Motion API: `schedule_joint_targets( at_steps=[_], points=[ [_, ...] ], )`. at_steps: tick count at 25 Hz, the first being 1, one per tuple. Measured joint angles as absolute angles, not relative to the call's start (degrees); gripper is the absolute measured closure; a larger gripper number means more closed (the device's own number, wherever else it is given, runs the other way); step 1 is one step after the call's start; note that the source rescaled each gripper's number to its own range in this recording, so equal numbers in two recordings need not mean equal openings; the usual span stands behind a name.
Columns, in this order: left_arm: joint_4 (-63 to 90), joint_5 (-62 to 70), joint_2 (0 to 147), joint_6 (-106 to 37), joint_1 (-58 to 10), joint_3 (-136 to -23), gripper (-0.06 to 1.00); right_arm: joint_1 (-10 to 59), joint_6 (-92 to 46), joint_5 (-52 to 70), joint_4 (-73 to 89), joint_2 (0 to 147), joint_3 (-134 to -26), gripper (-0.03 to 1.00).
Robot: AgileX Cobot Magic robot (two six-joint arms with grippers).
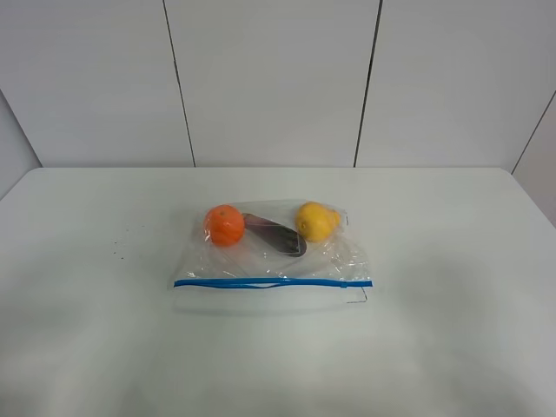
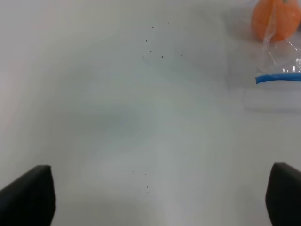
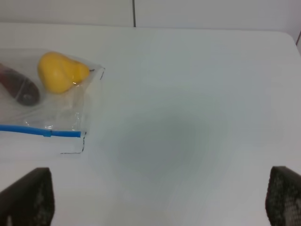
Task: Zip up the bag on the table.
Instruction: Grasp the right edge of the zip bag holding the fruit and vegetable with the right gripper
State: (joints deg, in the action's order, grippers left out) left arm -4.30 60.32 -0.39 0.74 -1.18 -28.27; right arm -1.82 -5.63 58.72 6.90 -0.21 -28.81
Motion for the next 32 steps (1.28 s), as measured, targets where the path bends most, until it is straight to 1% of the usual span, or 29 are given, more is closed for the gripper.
schedule_joint_targets(
  at_steps=[27, 32],
  points=[
    [-4.3, 60.32, -0.39, 0.74, -1.18, -28.27, -0.06, -1.82, -5.63, 58.72, 7.44, -0.21, -28.81, -0.03],
    [-4.3, 60.32, -0.39, 0.74, -1.18, -28.27, -0.06, -1.82, -2.41, 59.09, 8.86, 0.88, -29.4, -0.03]
  ],
)
